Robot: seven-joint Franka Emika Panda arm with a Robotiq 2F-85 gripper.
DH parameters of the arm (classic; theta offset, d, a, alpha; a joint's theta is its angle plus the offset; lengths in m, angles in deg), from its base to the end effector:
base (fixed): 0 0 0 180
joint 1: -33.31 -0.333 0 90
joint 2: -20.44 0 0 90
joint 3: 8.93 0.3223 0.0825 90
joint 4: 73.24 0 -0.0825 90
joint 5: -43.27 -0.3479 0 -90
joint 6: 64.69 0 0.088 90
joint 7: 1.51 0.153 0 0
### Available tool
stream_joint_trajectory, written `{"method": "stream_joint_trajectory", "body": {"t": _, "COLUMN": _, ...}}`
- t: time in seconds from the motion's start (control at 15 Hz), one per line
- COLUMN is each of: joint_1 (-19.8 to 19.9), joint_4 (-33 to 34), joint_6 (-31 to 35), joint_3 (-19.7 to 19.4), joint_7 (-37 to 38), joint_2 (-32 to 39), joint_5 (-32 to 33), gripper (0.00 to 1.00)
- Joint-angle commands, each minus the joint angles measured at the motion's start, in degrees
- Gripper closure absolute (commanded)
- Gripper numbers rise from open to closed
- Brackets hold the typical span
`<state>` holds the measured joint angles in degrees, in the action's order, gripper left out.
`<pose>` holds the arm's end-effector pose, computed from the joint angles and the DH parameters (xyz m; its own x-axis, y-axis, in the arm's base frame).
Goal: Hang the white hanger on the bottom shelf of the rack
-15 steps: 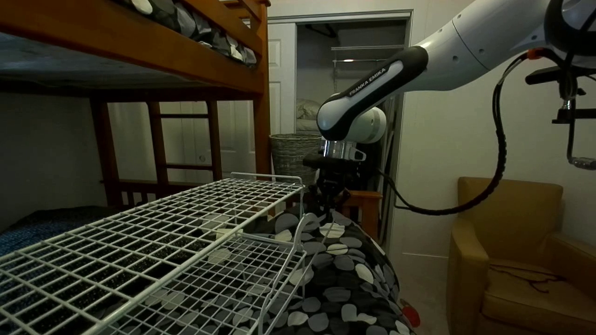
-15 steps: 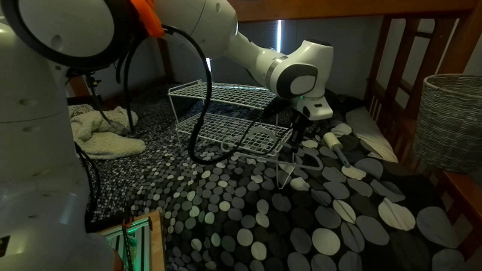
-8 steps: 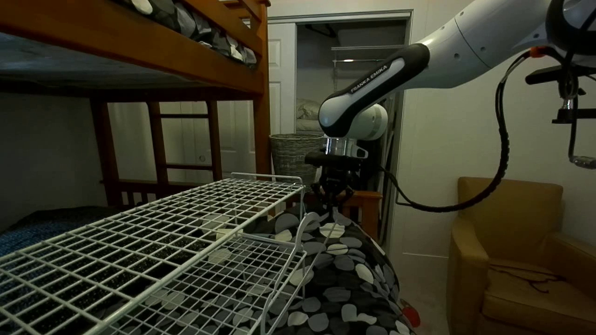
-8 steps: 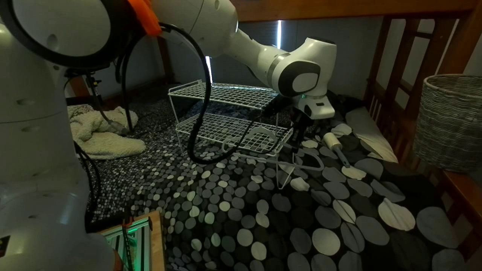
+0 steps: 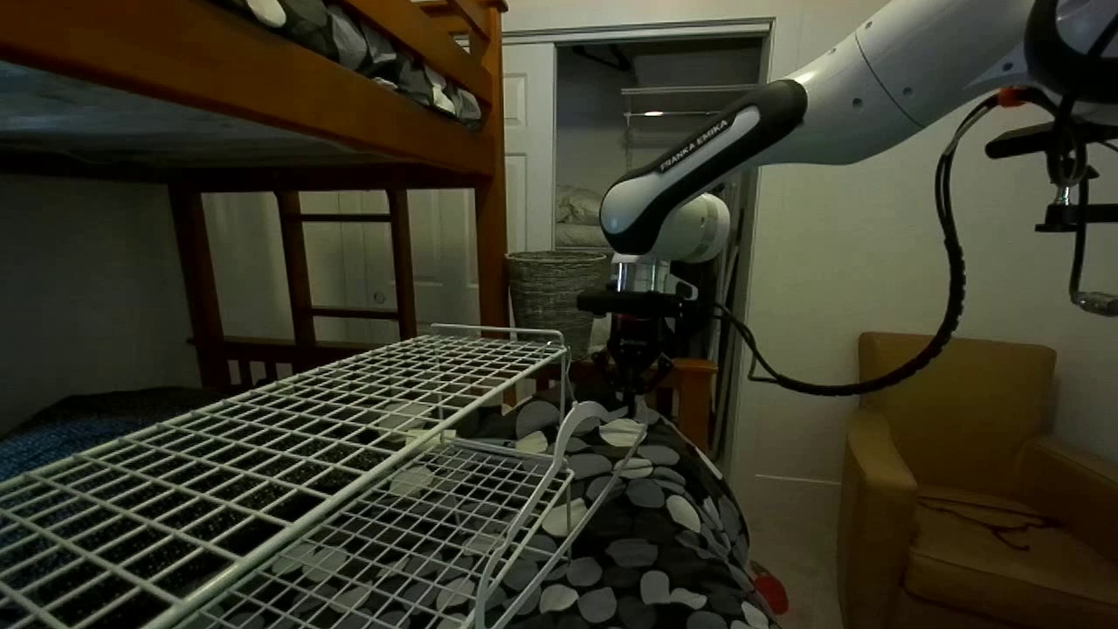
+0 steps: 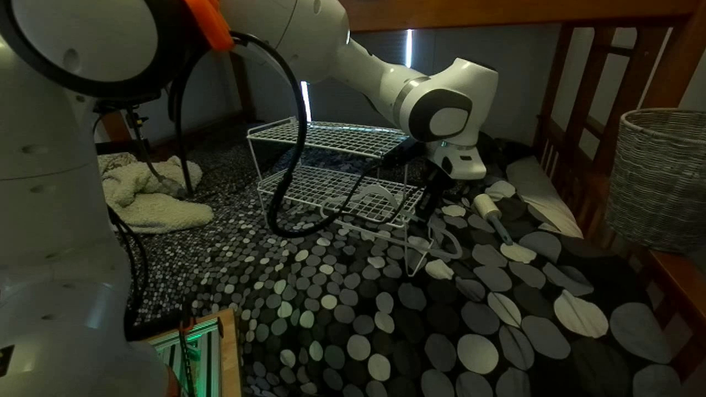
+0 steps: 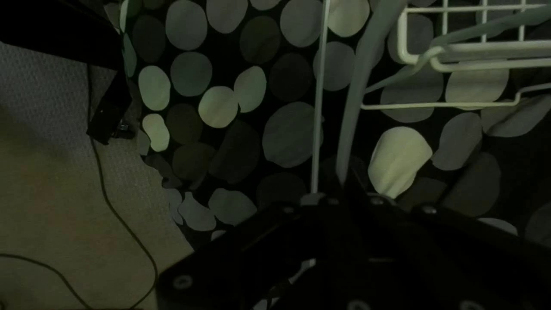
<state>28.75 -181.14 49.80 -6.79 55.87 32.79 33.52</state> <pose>0.5588 0.0824 0.3666 0.5601 -0.8070 -0.1870 -0.8208 -0.5711 0.0061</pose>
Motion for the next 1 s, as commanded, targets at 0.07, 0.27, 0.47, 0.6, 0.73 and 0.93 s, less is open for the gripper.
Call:
{"method": "stream_joint_trajectory", "body": {"t": 0.07, "joint_1": 0.39, "joint_4": -0.46, "joint_6": -2.06, "joint_3": -0.59, "joint_7": 1.75, "joint_2": -0.62, "joint_5": -3.29, "gripper": 0.99}}
{"method": "stream_joint_trajectory", "body": {"t": 0.27, "joint_1": -0.35, "joint_4": -0.81, "joint_6": -3.93, "joint_3": -1.05, "joint_7": 7.60, "joint_2": -0.09, "joint_5": -0.86, "gripper": 0.99}}
{"method": "stream_joint_trajectory", "body": {"t": 0.47, "joint_1": -0.03, "joint_4": -0.61, "joint_6": -7.01, "joint_3": -0.92, "joint_7": 10.23, "joint_2": -0.29, "joint_5": -1.89, "gripper": 0.99}}
{"method": "stream_joint_trajectory", "body": {"t": 0.6, "joint_1": 0.31, "joint_4": -0.66, "joint_6": -8.77, "joint_3": -0.85, "joint_7": 10.48, "joint_2": -0.79, "joint_5": -2.98, "gripper": 0.99}}
{"method": "stream_joint_trajectory", "body": {"t": 0.73, "joint_1": 0.75, "joint_4": -0.72, "joint_6": -9.94, "joint_3": -0.90, "joint_7": 10.42, "joint_2": -1.28, "joint_5": -4.20, "gripper": 0.99}}
{"method": "stream_joint_trajectory", "body": {"t": 0.93, "joint_1": 1.23, "joint_4": -1.61, "joint_6": -9.71, "joint_3": -1.43, "joint_7": 10.08, "joint_2": -2.30, "joint_5": -4.37, "gripper": 0.99}}
